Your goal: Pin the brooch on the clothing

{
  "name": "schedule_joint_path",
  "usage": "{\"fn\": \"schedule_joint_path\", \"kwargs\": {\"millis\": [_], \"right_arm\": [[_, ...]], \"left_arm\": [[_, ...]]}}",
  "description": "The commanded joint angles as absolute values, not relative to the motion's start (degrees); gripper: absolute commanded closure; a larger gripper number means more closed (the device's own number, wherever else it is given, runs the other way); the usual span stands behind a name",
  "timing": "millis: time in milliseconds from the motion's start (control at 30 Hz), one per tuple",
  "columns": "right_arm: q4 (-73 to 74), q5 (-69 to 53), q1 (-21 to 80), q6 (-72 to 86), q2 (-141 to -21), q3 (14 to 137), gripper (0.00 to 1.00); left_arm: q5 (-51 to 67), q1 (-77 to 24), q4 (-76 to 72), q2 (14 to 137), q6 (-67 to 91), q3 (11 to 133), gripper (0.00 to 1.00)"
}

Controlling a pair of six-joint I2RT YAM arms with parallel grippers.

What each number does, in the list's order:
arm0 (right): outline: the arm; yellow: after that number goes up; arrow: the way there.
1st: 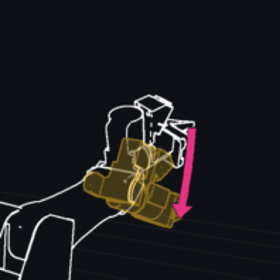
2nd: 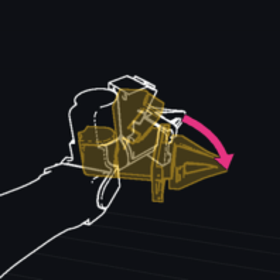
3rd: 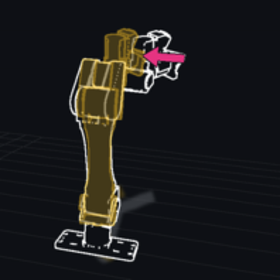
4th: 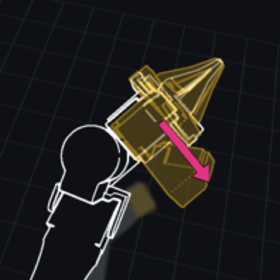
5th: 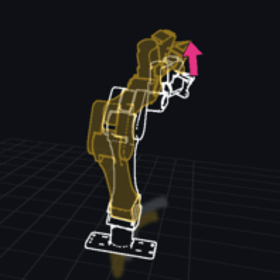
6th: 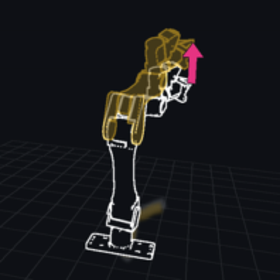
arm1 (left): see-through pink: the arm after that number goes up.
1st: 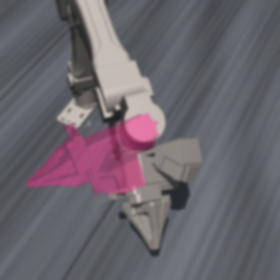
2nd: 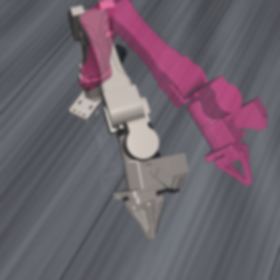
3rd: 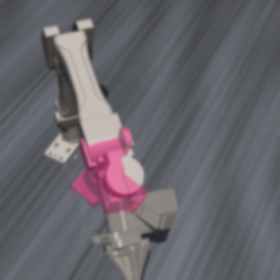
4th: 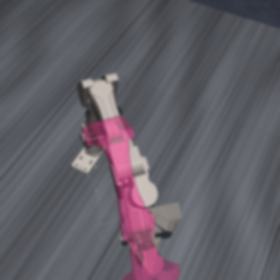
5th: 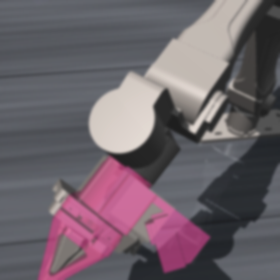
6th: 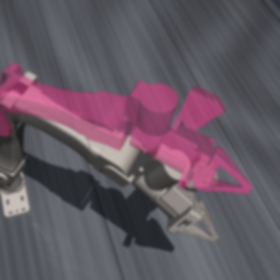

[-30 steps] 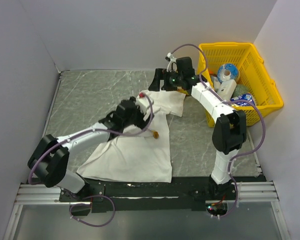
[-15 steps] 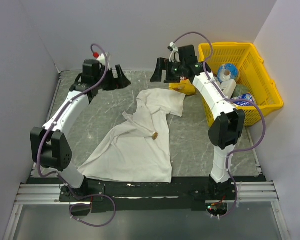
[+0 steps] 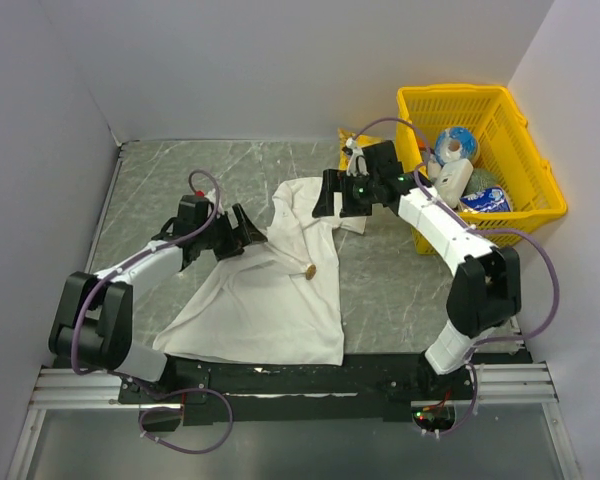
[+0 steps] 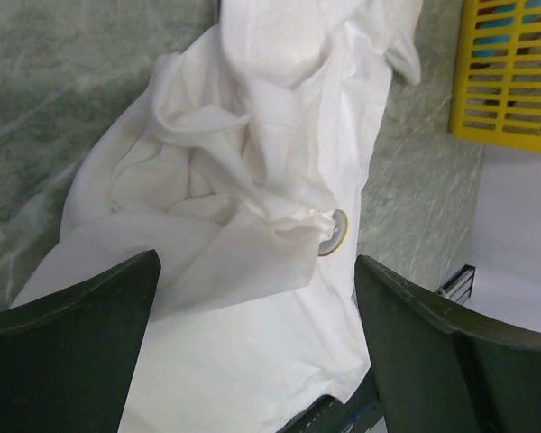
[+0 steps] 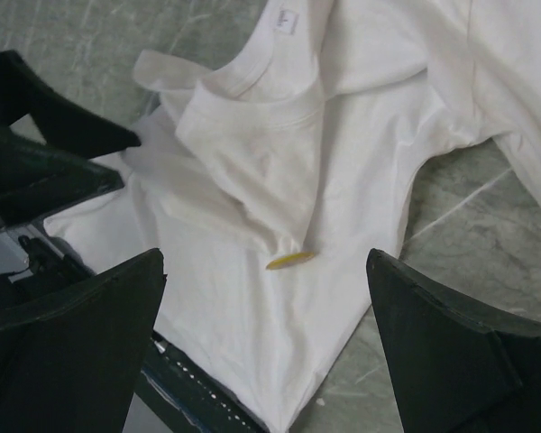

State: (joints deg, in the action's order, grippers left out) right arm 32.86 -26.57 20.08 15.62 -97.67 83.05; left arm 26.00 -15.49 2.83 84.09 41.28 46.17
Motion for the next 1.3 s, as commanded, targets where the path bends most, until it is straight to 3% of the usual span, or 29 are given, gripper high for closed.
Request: {"fn": "schedule_joint_path", "kwargs": {"millis": [0, 100, 333, 433, 600, 933, 1267], "right_arm": [[29.1, -26.6, 21.0, 16.3, -91.1, 80.4, 0.0], [30.3, -27.0, 21.0, 16.0, -90.6, 80.6, 0.0], [30.4, -28.6, 21.0, 15.7, -91.1, 81.9, 0.0], [30.8, -28.7, 21.1, 15.8, -92.2, 83.4, 0.0], [31.3, -28.0, 21.0, 15.7, -93.1, 85.1, 0.0], [32.2, -27.4, 21.0, 15.6, -94.7, 86.7, 0.0], [32.5, -27.7, 21.0, 15.5, -94.9, 85.8, 0.0]], "left_arm": [[24.3, -15.9, -4.2, 81.7, 43.4, 46.9, 0.06], [22.2, -16.0, -0.8, 85.2, 41.7, 51.1, 0.08], [21.1, -16.0, 5.4, 96.6, 38.4, 61.6, 0.39], [21.2, -16.0, 7.5, 100.1, 37.7, 64.5, 0.4], [20.1, -16.0, 12.1, 101.6, 36.0, 67.5, 0.39], [16.6, -15.4, 16.3, 95.2, 34.6, 65.6, 0.23], [17.8, -14.2, 17.8, 96.7, 32.7, 65.1, 0.25]]}}
